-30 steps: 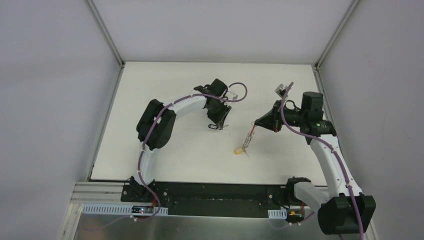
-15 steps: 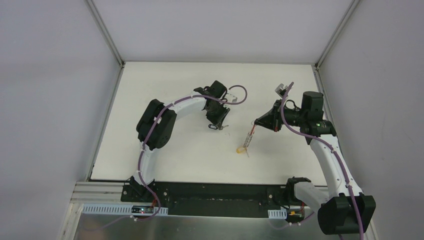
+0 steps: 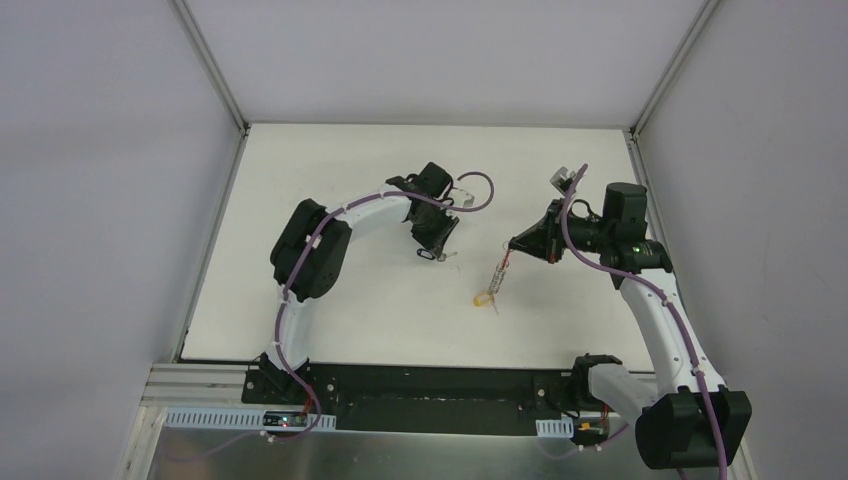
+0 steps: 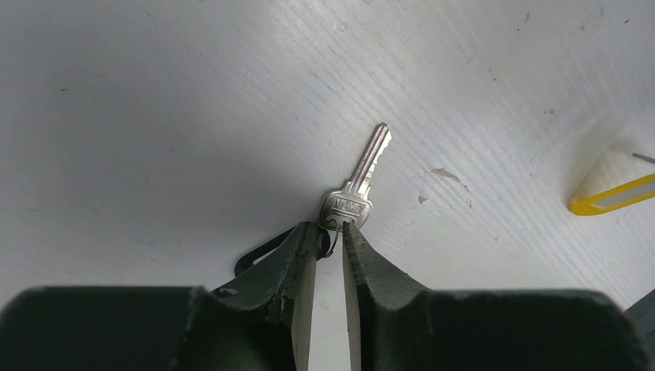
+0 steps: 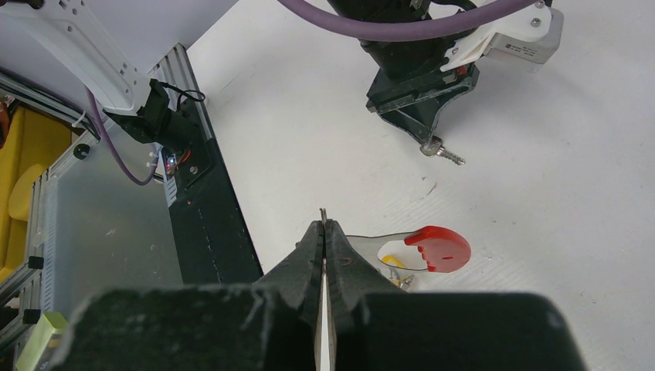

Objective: Put the keys on the keyring

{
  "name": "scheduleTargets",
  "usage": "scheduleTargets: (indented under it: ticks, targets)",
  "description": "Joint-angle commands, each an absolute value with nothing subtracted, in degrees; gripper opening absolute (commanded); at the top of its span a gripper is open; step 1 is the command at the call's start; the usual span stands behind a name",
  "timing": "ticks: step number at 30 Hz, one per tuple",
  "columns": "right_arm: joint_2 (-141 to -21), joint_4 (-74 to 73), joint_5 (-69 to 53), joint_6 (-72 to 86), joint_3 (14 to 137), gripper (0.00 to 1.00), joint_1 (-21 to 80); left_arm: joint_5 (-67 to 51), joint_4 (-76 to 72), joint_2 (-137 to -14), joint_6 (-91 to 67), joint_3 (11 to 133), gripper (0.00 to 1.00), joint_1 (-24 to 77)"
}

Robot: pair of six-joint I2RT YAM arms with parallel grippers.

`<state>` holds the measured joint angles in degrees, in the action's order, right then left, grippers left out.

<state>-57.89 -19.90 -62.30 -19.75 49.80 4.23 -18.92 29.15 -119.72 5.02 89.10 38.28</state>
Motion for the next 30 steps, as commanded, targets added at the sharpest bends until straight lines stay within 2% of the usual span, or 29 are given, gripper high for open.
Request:
scheduleTargets:
  ticks: [1,17,30]
  targets:
    - [-56.6,-17.6,-65.3,-20.2,49.3,0.00,3.9,-18.2,29.6,-115.9,6.4,88.2,0.21,38.8]
    - [-56.9,-17.4,-65.7,-20.0,49.2,0.00,3.9,-18.6,29.1,-114.3,7.3,86.5,0.18,38.8]
    - [-56.8,-17.4,-65.9,-19.8,49.2,0.00,3.9,-17.6,29.0,-114.6,7.8,86.0,0.10,38.8]
